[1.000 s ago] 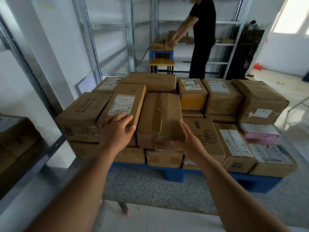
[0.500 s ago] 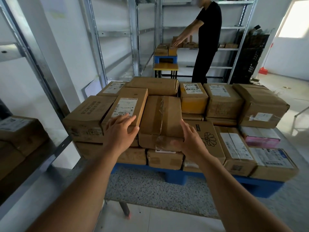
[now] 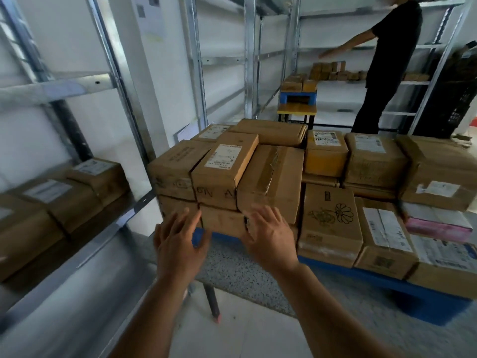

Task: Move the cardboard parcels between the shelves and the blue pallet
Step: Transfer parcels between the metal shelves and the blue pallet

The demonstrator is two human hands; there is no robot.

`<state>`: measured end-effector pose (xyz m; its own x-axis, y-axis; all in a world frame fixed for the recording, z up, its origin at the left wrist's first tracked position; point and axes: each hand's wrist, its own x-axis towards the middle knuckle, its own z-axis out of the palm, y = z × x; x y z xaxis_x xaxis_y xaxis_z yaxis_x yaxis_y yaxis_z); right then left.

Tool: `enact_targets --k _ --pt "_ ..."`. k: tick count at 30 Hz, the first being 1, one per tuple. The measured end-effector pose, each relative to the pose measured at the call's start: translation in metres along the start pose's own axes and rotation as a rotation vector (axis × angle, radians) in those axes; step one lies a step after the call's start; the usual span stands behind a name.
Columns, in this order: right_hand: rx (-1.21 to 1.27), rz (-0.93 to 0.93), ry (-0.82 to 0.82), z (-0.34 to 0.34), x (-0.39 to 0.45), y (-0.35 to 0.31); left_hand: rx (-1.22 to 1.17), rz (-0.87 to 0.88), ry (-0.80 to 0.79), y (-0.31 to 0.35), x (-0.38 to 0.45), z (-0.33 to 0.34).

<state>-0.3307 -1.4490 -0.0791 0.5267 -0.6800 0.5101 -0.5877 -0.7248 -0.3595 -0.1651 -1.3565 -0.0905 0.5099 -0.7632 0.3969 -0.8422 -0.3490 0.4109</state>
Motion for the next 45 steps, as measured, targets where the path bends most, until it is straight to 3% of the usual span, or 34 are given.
enact_targets --k 13,19,35,45 --pt "0.130 -0.325 -0.177 0.061 -0.032 -0.091 0.196 -0.310 0.151 -0.056 -0.104 -0.053" --pt "0.185 -0.385 -0.290 0.095 -0.021 -0.135 0.278 -0.414 0.149 -0.098 -0.120 -0.070" --pt "0.186 -0.551 -0.412 0.210 0.083 -0.284 0.282 -0.657 0.204 -0.262 -0.065 -0.129" --pt "0.191 -0.472 -0.466 0.275 0.155 -0.349 0.234 -0.676 0.195 -0.362 -0.004 -0.160"
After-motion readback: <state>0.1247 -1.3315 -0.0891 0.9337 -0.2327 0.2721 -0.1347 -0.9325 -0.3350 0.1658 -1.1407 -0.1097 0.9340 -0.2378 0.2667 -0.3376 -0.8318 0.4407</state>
